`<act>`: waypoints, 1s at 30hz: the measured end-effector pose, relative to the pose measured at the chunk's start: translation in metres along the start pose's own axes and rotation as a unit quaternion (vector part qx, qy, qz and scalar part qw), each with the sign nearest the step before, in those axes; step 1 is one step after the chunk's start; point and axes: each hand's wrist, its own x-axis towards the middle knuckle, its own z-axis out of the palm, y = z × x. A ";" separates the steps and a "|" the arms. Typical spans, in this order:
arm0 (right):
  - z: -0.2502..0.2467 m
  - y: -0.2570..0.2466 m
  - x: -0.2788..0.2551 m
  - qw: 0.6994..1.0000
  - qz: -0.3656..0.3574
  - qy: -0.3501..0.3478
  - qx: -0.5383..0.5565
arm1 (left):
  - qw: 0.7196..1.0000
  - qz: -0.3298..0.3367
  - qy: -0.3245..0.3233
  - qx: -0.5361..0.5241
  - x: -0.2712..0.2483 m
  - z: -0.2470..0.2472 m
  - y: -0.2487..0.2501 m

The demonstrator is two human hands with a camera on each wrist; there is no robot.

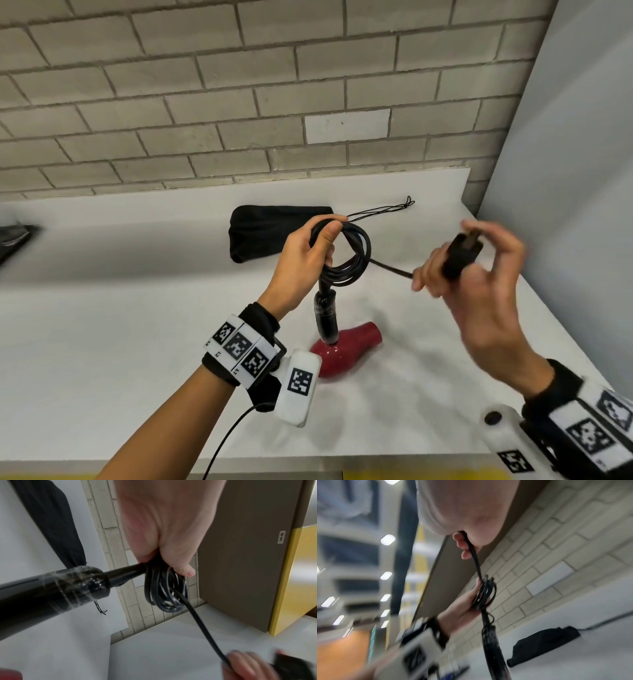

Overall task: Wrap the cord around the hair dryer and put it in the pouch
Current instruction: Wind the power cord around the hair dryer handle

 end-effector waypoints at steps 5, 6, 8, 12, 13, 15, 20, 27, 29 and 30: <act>-0.028 0.026 0.038 0.951 0.222 0.188 0.109 | 1.000 -0.006 -0.007 -0.010 -0.002 0.008 0.004; -0.033 0.034 0.040 0.952 0.255 0.159 0.061 | 1.000 -0.005 -0.011 -0.015 -0.002 0.010 0.005; -0.041 0.045 0.043 0.959 0.273 0.045 -0.068 | 0.999 0.000 -0.022 -0.025 -0.003 0.015 0.006; -0.039 0.054 0.049 0.924 0.286 -0.140 -0.211 | 0.998 0.019 -0.046 -0.040 -0.006 0.026 0.009; -0.035 0.056 0.049 0.917 0.305 -0.158 -0.202 | 0.998 0.024 -0.050 -0.041 -0.007 0.028 0.010; -0.029 0.060 0.047 0.910 0.332 -0.184 -0.169 | 0.998 0.036 -0.051 -0.033 -0.006 0.033 0.011; -0.035 0.065 0.041 0.928 0.329 -0.153 -0.084 | 0.998 0.053 -0.038 -0.007 -0.005 0.033 0.011; -0.043 0.067 0.040 0.947 0.310 -0.074 0.033 | 0.997 0.070 -0.018 0.031 -0.003 0.034 0.003; -0.041 0.068 0.044 0.942 0.321 -0.064 0.070 | 0.997 0.068 -0.029 0.028 -0.002 0.036 0.002; -0.039 0.070 0.044 0.935 0.335 -0.073 0.088 | 0.997 0.065 -0.038 0.022 -0.001 0.039 0.003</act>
